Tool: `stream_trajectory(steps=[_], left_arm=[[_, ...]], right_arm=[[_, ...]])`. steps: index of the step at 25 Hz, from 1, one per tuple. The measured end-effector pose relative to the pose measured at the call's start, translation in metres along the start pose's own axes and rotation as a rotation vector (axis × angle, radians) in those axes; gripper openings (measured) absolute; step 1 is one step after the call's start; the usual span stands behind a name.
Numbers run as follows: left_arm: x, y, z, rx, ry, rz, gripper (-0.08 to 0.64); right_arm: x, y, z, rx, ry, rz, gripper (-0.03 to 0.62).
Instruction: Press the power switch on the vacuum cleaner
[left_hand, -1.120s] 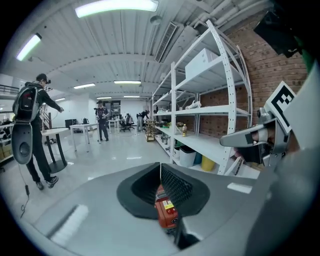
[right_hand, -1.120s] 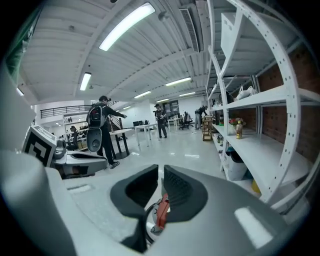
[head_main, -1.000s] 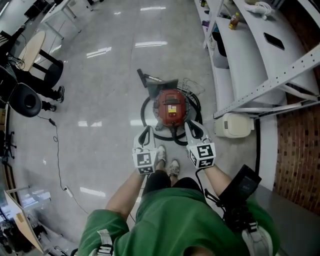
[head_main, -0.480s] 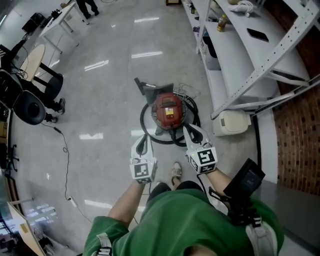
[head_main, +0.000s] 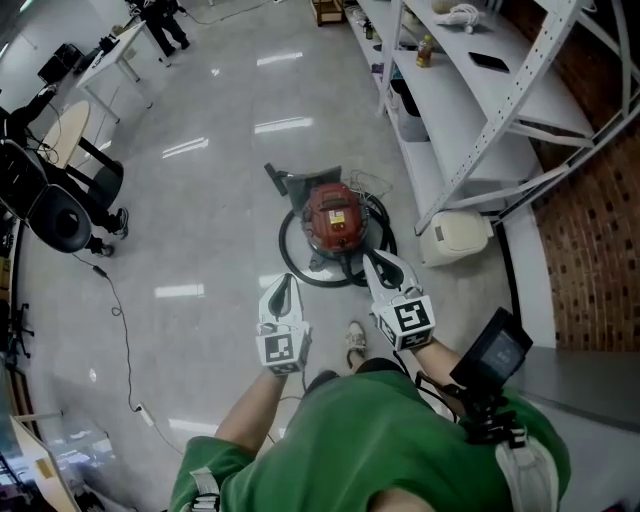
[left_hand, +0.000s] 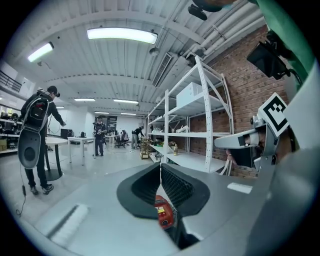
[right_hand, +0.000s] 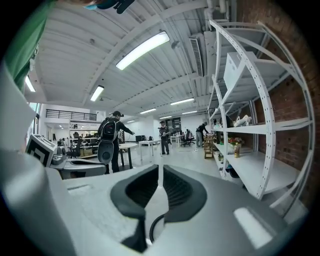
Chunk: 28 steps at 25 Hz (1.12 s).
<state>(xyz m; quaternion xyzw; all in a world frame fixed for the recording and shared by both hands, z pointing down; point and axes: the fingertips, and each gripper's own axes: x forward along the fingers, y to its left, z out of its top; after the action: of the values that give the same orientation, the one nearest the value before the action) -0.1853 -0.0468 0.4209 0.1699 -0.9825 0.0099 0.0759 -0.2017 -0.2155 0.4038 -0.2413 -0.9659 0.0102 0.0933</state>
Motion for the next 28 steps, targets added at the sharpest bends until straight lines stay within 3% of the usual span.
stream_trajectory(steps=[13, 28], left_arm=[[-0.107, 0.002, 0.009, -0.011, -0.068, -0.034, 0.014], [-0.181, -0.013, -0.004, 0.013, -0.052, -0.080, 0.014]], right_arm=[[-0.077, 0.094, 0.004, -0.029, -0.004, -0.007, 0.021], [-0.139, 0.142, -0.017, -0.007, -0.011, -0.054, 0.017]])
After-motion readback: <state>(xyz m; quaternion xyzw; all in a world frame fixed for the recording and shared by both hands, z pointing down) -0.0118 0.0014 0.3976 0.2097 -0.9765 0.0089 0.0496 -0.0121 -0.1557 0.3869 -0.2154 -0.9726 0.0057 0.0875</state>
